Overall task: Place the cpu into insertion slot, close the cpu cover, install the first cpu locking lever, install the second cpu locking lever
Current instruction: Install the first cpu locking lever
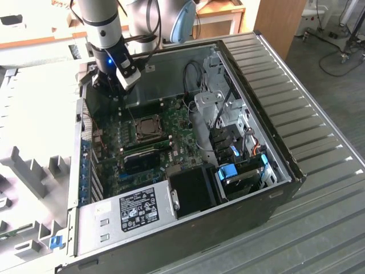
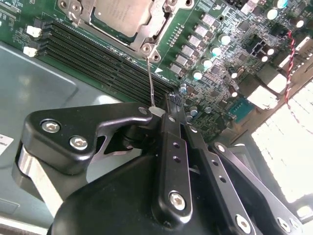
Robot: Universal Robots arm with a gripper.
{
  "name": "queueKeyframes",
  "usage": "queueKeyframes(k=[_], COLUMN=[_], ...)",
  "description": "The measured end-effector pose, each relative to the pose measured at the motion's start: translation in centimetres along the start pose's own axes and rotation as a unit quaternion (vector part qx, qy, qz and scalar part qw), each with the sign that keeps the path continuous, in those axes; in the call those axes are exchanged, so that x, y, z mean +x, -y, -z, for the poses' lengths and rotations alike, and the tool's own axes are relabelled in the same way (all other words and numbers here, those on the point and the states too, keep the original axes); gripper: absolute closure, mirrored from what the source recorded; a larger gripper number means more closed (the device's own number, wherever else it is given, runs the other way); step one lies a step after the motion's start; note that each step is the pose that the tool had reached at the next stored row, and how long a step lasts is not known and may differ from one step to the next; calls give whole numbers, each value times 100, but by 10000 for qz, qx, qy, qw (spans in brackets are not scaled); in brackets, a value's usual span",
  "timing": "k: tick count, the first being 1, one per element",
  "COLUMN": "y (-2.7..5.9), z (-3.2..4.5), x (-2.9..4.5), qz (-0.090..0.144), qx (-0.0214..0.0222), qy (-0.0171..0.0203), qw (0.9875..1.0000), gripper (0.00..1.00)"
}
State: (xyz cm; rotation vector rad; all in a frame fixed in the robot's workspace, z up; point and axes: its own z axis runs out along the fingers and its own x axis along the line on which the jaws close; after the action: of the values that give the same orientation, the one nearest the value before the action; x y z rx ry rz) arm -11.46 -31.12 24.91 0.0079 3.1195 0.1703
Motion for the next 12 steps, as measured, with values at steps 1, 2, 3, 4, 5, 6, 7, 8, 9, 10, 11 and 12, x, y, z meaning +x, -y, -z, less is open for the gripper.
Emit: queueKeyframes(k=[1, 2, 3, 4, 5, 6, 7, 8, 9, 10, 11, 12], y=[-1, -2, -2, -4, -7, -8, -9, -9, -9, -10, -10, -11], z=[-1, -2, -3, -3, -4, -5, -5, -5, -6, -7, -8, -8], x=[-7, -16, -24, -33, -41, -50, -61, -72, -83, -95, -107, -118], qz=[0, 0, -1, -1, -1, -1, -2, -2, -2, -2, -2, -2], qx=[0, -1, -1, -1, 0, 0, 0, 0, 0, 0, 0, 0], qy=[0, 0, 0, 0, 0, 0, 0, 0, 0, 0, 0, 0], qw=[10000, 10000, 10000, 10000, 10000, 10000, 10000, 10000, 10000, 10000, 10000, 10000], gripper=[89, 89, 89, 89, 89, 89, 89, 89, 89, 89, 89, 89])
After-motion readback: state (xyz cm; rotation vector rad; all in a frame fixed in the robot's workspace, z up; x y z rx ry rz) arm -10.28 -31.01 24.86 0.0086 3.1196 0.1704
